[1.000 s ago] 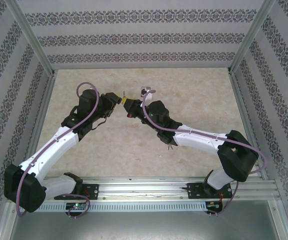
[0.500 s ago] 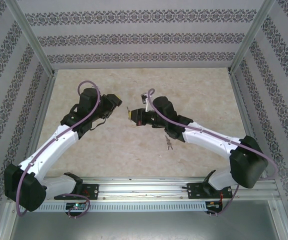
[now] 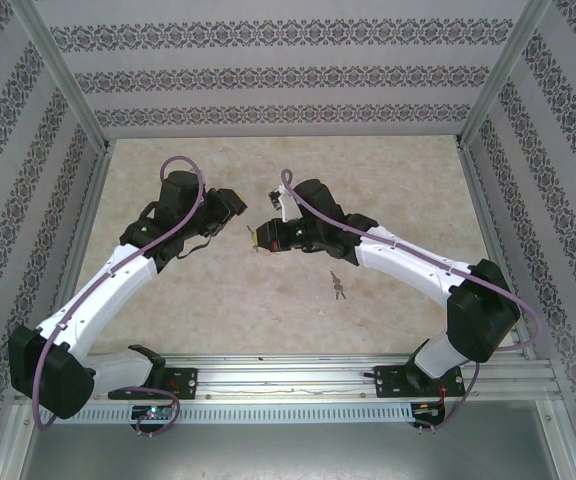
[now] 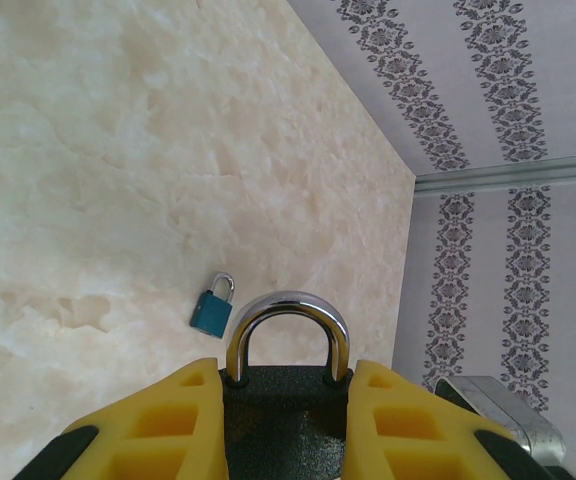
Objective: Unlock with the key
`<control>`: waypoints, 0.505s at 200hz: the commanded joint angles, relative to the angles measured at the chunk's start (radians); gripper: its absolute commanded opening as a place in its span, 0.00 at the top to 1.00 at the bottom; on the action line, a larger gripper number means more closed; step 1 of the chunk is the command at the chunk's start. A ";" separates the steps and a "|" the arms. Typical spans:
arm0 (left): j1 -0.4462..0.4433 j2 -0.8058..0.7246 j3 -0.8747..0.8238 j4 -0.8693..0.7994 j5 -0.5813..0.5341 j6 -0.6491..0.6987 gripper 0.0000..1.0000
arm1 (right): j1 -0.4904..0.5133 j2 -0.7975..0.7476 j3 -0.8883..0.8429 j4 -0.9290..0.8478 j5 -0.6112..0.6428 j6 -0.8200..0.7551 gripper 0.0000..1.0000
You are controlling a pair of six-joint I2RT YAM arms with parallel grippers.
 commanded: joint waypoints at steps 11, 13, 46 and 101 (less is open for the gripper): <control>-0.001 0.006 0.037 -0.038 -0.002 0.046 1.00 | -0.008 -0.004 0.038 -0.037 -0.009 -0.021 1.00; -0.001 0.006 0.037 -0.041 -0.003 0.047 1.00 | -0.009 -0.004 0.039 -0.036 -0.009 -0.021 1.00; -0.004 0.010 0.038 -0.053 -0.022 0.047 1.00 | -0.008 -0.001 0.062 -0.031 0.013 -0.007 1.00; -0.008 0.013 0.036 -0.042 -0.030 0.036 1.00 | 0.000 0.030 0.101 -0.022 0.024 0.000 1.00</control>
